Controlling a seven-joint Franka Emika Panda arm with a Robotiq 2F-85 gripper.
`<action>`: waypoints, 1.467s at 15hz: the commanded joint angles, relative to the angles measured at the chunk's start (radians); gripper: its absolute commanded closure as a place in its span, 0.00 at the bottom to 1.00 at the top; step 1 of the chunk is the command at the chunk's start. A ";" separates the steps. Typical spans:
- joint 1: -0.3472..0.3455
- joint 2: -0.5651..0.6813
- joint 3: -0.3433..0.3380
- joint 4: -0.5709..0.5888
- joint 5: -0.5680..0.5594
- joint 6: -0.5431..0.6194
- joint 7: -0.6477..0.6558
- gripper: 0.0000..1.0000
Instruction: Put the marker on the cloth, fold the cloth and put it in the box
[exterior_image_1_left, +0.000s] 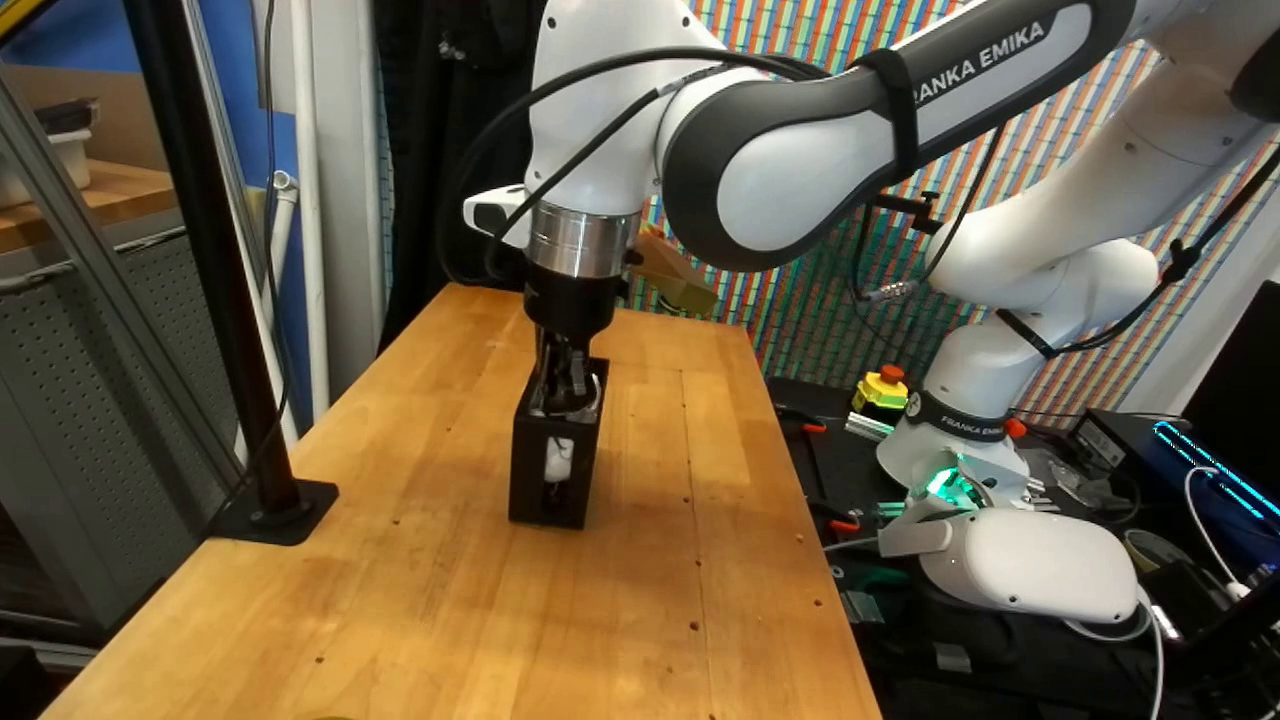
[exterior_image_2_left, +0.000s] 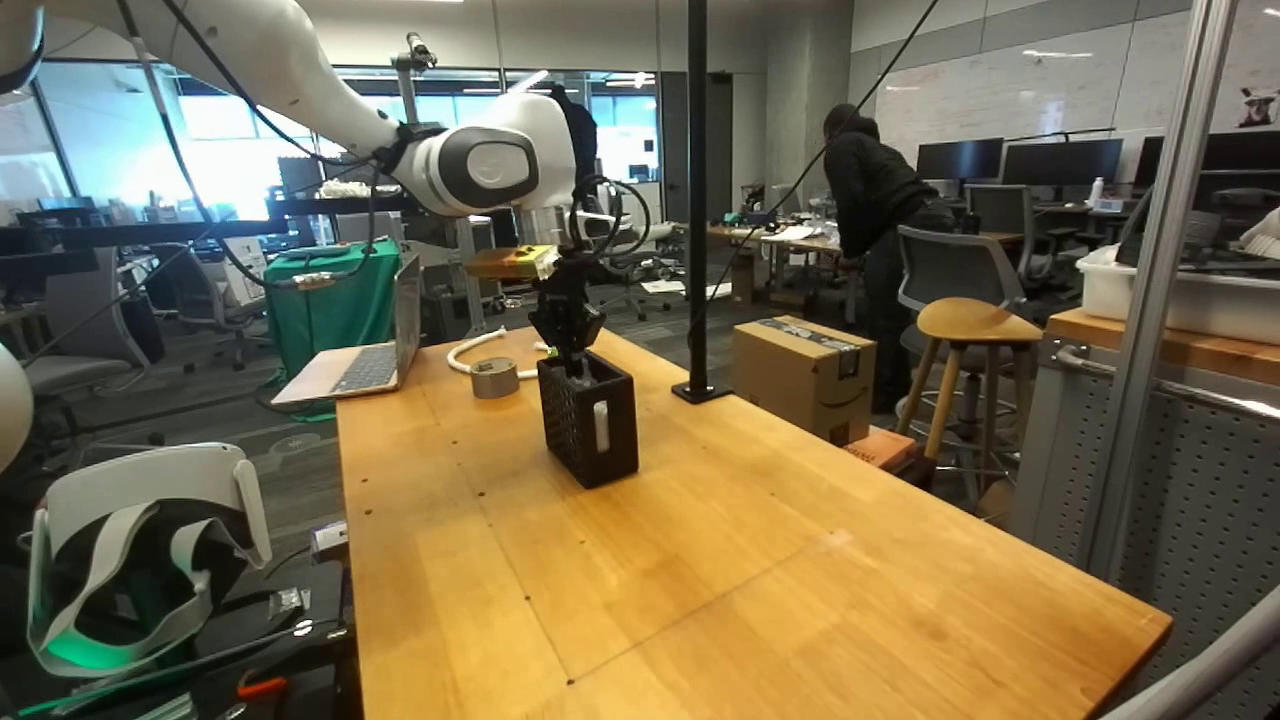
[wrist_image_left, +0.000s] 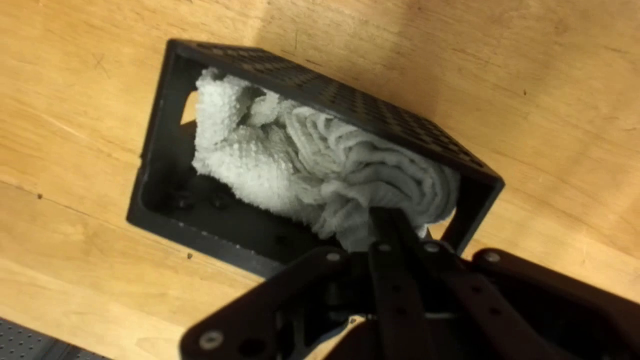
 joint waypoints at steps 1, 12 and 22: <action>0.103 0.032 -0.092 -0.025 -0.042 0.058 0.043 0.94; 0.240 0.031 -0.267 -0.094 -0.199 0.108 0.162 0.94; 0.279 0.050 -0.201 -0.194 -0.192 0.121 0.175 0.94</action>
